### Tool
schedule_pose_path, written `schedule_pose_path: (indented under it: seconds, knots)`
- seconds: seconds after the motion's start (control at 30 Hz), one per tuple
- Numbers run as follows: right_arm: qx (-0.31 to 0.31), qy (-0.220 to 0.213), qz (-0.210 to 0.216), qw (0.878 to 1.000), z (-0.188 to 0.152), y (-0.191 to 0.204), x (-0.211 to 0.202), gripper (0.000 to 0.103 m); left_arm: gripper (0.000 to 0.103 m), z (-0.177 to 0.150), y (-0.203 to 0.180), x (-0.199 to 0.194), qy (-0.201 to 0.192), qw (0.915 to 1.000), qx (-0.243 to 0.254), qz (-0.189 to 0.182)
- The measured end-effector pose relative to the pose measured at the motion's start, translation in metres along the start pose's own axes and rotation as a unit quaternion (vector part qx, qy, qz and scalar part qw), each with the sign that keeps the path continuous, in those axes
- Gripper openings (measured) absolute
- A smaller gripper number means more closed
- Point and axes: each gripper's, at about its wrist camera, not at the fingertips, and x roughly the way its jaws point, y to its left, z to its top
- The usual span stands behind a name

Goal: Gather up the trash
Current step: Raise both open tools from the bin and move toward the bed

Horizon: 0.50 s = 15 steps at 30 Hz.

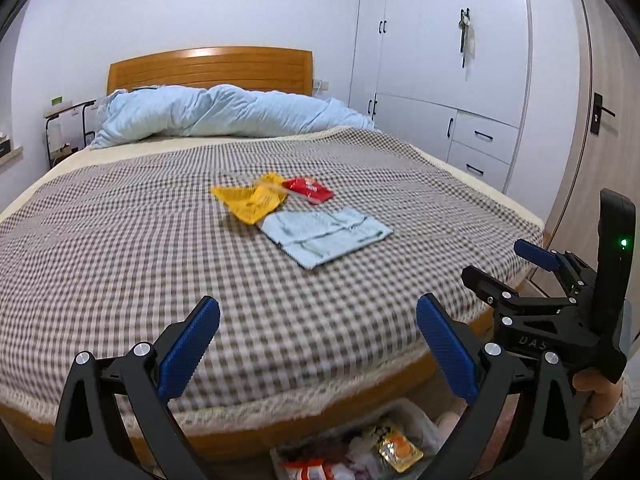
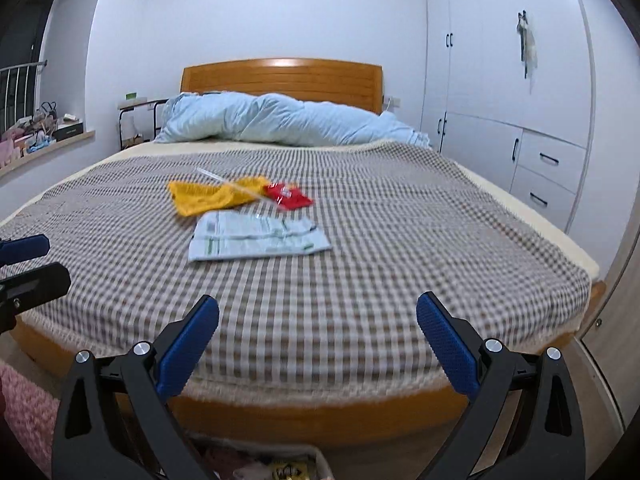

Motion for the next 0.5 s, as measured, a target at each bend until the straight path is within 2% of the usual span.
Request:
schedule_pose_path:
  seconds: [0.5]
  knots:
    - [0.012, -0.031, -0.017, 0.999, 0.045, -0.012, 0.033, 0.095, 0.096, 0.035, 0.015, 0.035, -0.022, 0.9997, -0.011, 0.005]
